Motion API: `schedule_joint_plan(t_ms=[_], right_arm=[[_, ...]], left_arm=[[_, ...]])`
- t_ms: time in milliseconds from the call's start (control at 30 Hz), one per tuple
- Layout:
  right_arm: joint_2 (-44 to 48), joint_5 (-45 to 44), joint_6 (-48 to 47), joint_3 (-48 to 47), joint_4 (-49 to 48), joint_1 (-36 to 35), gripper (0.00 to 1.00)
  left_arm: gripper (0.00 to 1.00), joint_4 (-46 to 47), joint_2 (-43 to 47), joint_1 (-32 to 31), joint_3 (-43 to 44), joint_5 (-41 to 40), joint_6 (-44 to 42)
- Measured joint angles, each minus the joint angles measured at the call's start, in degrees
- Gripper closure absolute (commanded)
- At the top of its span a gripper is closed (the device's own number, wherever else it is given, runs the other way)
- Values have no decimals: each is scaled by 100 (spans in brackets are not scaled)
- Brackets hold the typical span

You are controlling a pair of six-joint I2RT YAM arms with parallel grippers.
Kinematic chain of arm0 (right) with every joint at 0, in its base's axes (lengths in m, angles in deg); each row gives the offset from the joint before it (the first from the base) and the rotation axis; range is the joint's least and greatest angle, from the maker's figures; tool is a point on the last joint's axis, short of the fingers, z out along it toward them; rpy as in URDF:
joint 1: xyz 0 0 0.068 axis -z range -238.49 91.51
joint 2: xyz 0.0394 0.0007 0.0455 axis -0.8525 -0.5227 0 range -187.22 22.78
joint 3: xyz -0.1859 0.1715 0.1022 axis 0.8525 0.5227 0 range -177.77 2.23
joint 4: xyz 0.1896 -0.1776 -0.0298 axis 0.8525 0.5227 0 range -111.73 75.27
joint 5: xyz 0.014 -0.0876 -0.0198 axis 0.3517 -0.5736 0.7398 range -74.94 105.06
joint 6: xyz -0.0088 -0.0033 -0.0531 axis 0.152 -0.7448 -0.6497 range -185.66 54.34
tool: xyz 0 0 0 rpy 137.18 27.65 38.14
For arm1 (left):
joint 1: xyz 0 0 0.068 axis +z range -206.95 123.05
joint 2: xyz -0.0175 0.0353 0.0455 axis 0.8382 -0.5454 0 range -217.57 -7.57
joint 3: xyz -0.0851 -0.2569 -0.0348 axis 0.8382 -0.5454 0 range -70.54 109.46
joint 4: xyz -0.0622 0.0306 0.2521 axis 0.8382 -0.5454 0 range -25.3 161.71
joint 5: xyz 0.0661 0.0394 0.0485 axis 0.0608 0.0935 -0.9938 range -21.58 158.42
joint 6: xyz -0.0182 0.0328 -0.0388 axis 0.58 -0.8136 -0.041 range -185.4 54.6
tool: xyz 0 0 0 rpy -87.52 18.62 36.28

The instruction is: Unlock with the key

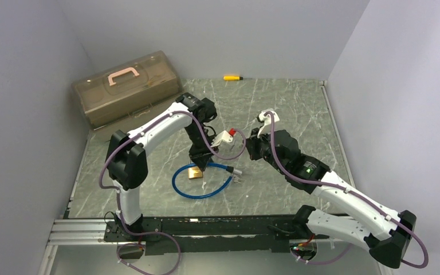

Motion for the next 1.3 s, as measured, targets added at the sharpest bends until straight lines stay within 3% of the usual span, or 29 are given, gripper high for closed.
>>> schedule_joint_plan(t_ms=[267,367,433,633,800,1067,1200,1300], right_arm=[[120,118,7,98,-24,142,100],[177,129,7,101,-24,186,100],[210,129,7,101,-24,205,100],[302,127,7,101,-9,223,100],[474,120,4,101,96,243,100],[702,127,98,101,282,260,100],[811,328,26,66,396,269,100],[879,839,-175,-122,632,271,100]], left_arm=[[72,483,-271,9,-55,-439,-50],[94,835,-267,9,-310,-551,-35],[100,1154,-221,15,-535,-680,9],[100,1897,608,15,-1467,-896,136],[98,1947,1631,37,-1847,-946,114],[100,2887,1915,323,-2771,-1292,636],[100,3062,2579,798,-2839,-1003,605],[100,2844,3620,1088,-2835,-525,39]])
